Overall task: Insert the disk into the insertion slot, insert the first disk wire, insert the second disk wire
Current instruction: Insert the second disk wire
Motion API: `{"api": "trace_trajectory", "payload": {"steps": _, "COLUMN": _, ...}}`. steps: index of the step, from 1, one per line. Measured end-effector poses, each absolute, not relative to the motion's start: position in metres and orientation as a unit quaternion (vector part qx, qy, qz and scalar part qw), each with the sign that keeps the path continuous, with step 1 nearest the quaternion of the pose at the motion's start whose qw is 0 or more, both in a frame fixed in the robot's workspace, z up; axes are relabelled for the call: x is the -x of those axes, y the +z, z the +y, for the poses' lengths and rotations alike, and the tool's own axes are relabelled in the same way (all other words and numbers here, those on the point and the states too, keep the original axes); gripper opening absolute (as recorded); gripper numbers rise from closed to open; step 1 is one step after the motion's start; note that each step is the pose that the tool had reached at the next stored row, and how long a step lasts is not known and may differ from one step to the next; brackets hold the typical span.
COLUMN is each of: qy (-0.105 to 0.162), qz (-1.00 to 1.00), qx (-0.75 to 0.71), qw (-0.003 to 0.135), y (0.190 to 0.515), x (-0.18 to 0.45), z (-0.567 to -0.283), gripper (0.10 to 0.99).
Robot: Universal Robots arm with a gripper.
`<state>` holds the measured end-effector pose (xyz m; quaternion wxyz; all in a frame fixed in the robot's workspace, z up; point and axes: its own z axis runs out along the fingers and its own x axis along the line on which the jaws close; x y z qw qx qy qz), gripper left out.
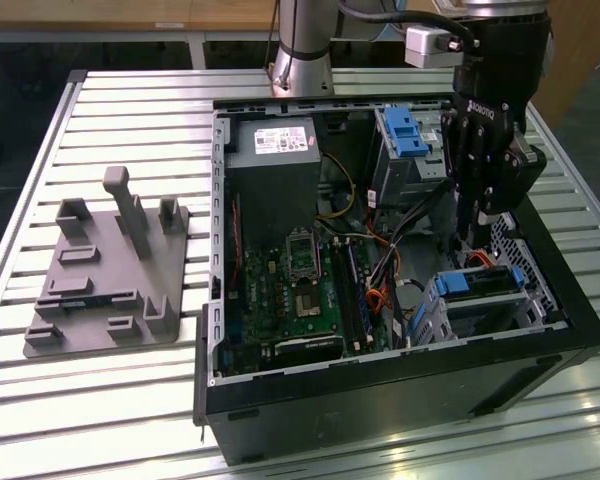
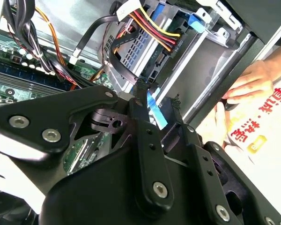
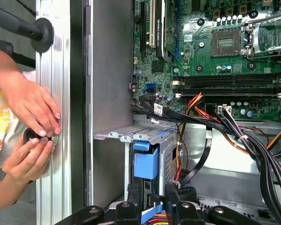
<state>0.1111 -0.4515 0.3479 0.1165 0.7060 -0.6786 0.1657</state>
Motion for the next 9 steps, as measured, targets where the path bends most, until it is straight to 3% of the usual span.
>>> {"api": "trace_trajectory", "payload": {"steps": 1, "qy": 0.166, "qz": -0.679, "qx": -0.706, "qw": 0.117, "y": 0.3478, "x": -0.1111, "z": -0.4513, "gripper": 0.345}}
{"api": "trace_trajectory", "payload": {"steps": 2, "qy": 0.167, "qz": -0.678, "qx": -0.706, "qw": 0.118, "y": 0.3477, "x": -0.111, "z": -0.4511, "gripper": 0.278}}
{"api": "trace_trajectory", "payload": {"steps": 4, "qy": 0.167, "qz": -0.678, "qx": -0.706, "qw": 0.118, "y": 0.3475, "x": -0.1111, "z": -0.4506, "gripper": 0.278}}
{"api": "trace_trajectory", "payload": {"steps": 5, "qy": 0.167, "qz": -0.678, "qx": -0.706, "qw": 0.118, "y": 0.3474, "x": -0.1111, "z": -0.4503, "gripper": 0.208}}
{"api": "trace_trajectory", "payload": {"steps": 9, "qy": 0.168, "qz": -0.678, "qx": -0.706, "qw": 0.119, "y": 0.3469, "x": -0.1111, "z": -0.4495, "gripper": 0.208}}
